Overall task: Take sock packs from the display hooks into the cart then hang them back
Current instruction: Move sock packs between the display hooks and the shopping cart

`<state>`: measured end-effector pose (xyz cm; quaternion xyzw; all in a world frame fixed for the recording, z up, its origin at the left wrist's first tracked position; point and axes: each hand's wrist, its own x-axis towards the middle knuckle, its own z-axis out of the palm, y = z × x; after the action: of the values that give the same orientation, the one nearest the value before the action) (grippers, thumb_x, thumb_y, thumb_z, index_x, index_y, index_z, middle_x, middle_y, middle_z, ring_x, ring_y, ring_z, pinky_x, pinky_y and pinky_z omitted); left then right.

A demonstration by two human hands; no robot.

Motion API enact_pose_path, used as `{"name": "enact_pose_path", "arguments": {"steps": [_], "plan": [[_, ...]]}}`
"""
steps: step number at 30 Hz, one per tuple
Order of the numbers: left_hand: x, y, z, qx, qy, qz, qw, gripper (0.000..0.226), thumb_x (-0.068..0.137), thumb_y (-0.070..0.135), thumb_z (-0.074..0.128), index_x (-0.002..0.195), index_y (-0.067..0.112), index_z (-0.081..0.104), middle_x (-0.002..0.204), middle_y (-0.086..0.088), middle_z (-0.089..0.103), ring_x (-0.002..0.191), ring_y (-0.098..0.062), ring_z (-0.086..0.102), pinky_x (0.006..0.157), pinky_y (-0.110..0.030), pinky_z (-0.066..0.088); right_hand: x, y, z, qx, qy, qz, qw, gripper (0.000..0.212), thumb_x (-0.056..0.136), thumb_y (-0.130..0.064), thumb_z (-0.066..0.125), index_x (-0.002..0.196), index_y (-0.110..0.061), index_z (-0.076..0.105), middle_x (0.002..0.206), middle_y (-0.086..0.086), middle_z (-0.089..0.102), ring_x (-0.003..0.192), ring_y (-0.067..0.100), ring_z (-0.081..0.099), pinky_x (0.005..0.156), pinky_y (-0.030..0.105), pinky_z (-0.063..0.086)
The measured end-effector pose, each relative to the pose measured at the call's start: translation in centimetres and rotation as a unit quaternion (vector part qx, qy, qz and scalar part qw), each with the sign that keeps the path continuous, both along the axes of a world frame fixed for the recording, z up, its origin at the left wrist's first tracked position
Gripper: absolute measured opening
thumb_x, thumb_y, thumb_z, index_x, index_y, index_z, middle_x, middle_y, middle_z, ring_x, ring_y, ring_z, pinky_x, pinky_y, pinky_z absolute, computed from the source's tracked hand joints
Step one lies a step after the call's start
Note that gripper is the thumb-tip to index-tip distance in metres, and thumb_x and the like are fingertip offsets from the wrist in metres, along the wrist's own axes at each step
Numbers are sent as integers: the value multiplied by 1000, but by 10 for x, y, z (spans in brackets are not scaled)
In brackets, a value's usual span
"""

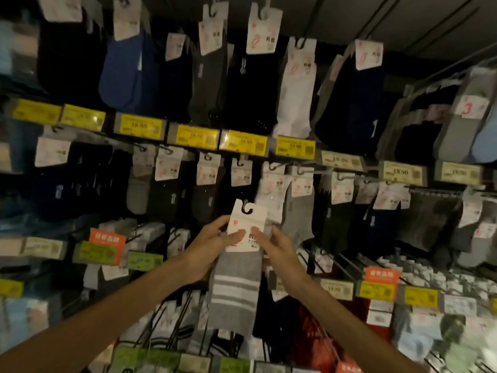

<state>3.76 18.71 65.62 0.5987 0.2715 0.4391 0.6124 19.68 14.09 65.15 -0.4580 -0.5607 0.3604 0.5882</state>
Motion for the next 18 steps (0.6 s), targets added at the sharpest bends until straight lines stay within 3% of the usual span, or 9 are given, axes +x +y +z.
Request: {"name": "enact_pose_path", "arguments": {"steps": [2,6,8,12,16,18], "plan": [[3,-10,-17,-2,23,-1,1000,34,93,11,64,126,20,60,110,-7,74,100,-23,71,77,-35,59,6,-12,-19,-17,-9,-9,1000,23,95,-23,60,113,-10,63,103,7,73,93,24,70,72,40,60],[4,-31,-61,-18,58,6,998,37,92,8,65,126,23,61,113,-5,74,101,-24,71,81,-36,60,17,-31,-60,-43,7,-1,999,17,93,-8,63,109,-2,61,108,11,71,92,20,71,66,31,59],[-3,-40,-87,-30,84,2,996,33,92,11,67,122,25,63,110,-1,75,100,-21,72,84,-38,60,17,-37,-82,-53,-10,15,998,19,91,-4,64,109,3,59,109,13,70,94,23,71,67,33,60],[-34,-57,-156,-80,140,3,987,28,89,12,69,117,18,69,109,-1,75,102,-19,71,91,-40,57,4,-48,-147,-70,-109,58,990,25,91,-4,64,115,-9,59,114,6,68,103,21,67,72,22,55],[-63,-77,-231,-150,170,11,974,26,88,6,69,114,9,71,107,-5,75,101,-19,71,83,-32,59,-21,-57,-223,-149,-152,75,974,18,92,-13,63,108,-5,57,104,30,64,92,39,64,67,32,53],[-76,-80,-263,-189,190,10,963,28,85,11,75,113,6,71,108,-9,75,104,-26,70,89,-40,56,-34,-58,-257,-180,-137,72,971,6,93,-20,62,96,-14,60,97,34,63,86,32,66,72,31,50]]}}
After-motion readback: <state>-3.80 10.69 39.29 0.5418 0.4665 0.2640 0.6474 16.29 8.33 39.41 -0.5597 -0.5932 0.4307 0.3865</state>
